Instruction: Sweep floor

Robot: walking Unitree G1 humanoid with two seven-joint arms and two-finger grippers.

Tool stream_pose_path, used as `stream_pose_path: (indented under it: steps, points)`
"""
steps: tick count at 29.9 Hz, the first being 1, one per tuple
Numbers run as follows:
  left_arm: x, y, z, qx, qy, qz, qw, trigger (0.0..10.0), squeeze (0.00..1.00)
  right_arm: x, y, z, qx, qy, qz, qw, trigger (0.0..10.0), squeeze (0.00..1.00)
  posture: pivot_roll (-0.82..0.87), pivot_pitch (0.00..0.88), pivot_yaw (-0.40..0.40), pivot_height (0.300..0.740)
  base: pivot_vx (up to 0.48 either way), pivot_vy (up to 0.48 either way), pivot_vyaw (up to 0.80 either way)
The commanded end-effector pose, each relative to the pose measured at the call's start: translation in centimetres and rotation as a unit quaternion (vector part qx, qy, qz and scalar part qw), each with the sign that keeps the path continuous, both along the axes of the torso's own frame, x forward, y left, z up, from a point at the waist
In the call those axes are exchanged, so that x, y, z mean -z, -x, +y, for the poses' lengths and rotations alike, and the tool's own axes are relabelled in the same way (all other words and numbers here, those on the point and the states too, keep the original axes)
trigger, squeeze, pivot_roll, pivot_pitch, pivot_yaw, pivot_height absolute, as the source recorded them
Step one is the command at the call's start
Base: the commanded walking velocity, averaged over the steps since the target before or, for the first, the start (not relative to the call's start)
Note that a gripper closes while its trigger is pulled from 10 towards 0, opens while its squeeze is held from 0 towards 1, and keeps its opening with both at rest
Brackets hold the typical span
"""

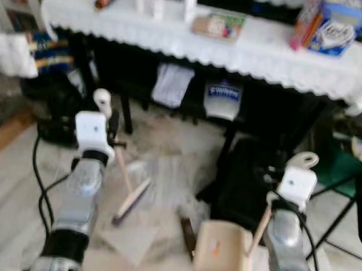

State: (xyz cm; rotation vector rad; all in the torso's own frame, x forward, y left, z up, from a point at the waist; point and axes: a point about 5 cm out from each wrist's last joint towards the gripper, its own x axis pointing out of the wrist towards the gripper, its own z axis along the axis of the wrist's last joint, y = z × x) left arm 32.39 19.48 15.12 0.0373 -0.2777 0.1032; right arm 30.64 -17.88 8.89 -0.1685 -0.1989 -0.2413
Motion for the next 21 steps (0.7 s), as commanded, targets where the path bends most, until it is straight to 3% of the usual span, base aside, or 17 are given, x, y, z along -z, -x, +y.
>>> stream_pose_path:
  steps: [1, 21]
  points:
    - [-1.7, -0.4, -1.2, 0.018, -0.011, -0.037, 0.999, 10.0, 0.0, -0.8, 0.1, -1.4, 0.021, -0.001, -0.021, 1.0, 10.0, 0.0, 0.04, 0.083, -0.013, 0.74, 0.0, 0.0, 0.0]
    - [-0.5, -0.4, -1.7, 0.033, 0.006, -0.015, 0.999, 10.0, 0.0, 0.5, 1.0, -1.8, 0.035, 0.013, 0.006, 0.999, 10.0, 0.0, 0.03, 0.078, -0.013, 0.74, 0.0, 0.0, 0.0]
